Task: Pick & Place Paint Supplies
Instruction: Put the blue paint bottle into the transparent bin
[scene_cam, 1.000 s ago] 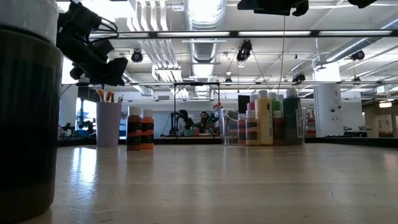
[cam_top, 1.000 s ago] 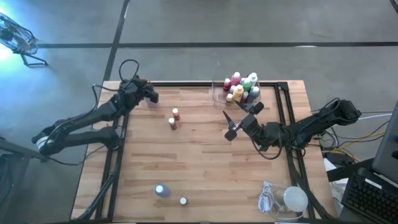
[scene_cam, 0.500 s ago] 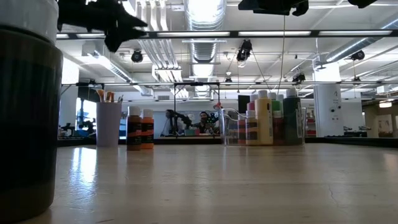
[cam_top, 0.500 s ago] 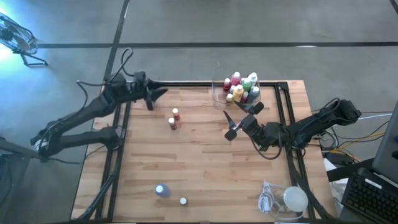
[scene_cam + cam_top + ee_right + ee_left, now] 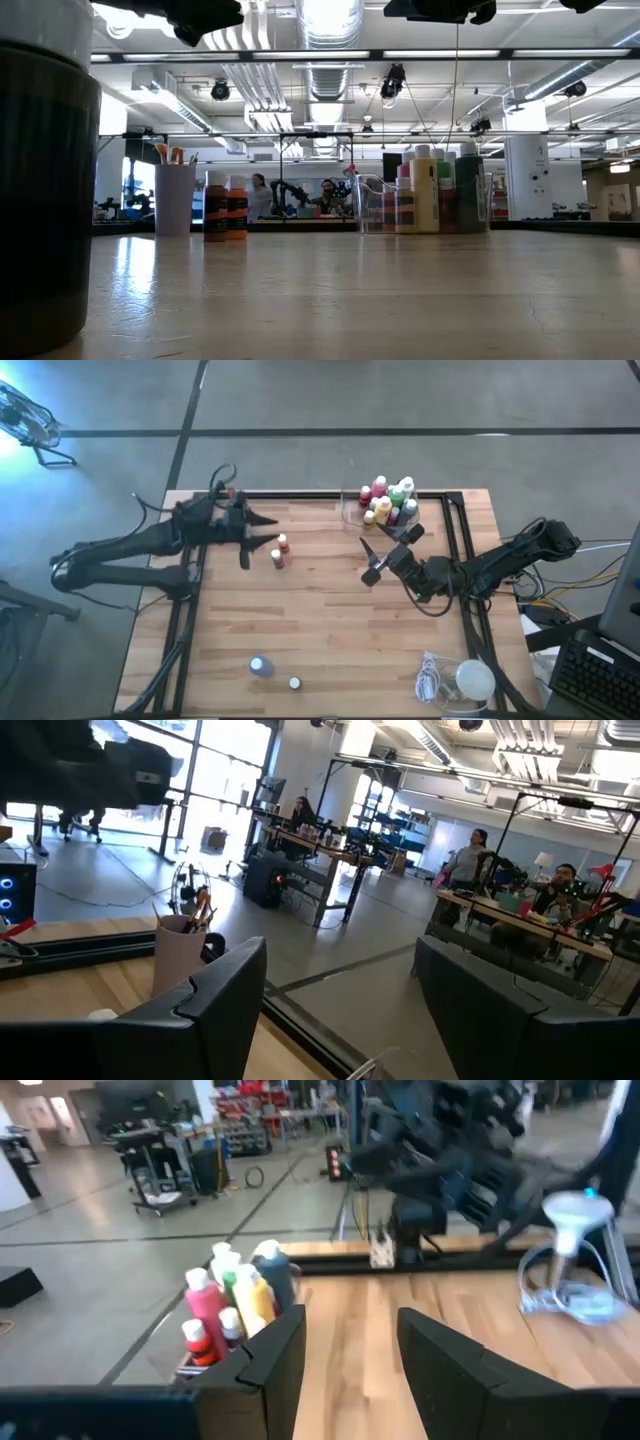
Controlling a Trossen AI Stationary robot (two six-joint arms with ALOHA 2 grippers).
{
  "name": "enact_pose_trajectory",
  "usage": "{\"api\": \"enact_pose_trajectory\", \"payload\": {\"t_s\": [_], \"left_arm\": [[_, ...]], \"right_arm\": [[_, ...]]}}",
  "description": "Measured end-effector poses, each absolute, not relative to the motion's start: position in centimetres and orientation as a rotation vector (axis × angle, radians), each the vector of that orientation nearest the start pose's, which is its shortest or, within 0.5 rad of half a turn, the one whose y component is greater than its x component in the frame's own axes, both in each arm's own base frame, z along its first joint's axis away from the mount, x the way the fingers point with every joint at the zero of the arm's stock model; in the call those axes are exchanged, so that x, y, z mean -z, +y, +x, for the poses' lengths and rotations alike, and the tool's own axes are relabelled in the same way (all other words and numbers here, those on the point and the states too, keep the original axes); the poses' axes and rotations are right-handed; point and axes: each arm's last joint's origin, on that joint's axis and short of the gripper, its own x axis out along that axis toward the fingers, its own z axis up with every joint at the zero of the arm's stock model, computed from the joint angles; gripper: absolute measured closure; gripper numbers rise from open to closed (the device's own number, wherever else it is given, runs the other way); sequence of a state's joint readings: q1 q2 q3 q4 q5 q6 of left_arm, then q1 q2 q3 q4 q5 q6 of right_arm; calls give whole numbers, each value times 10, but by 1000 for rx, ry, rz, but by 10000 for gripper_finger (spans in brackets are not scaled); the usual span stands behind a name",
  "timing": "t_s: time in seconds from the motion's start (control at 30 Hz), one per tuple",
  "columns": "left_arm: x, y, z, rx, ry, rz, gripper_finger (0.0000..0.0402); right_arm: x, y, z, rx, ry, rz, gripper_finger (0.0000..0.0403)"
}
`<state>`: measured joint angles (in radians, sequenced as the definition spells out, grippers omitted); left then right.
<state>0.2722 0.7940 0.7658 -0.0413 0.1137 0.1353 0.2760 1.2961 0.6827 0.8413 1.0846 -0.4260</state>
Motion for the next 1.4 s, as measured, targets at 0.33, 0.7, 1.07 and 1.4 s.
{"api": "enact_pose_trajectory", "payload": {"t_s": [0.33,0.7,1.07,1.4], "left_arm": [[-322,-11,173,74,274,114,237],[-296,-65,149,360,569,76,237],[-287,-100,138,521,675,33,236],[-259,-125,166,512,802,57,231]], "right_arm": [[-284,47,259,827,-9,-250,116],[-284,47,259,827,-10,-248,104],[-284,47,259,827,-10,-248,131],[-284,47,259,827,-10,-248,122]]}}
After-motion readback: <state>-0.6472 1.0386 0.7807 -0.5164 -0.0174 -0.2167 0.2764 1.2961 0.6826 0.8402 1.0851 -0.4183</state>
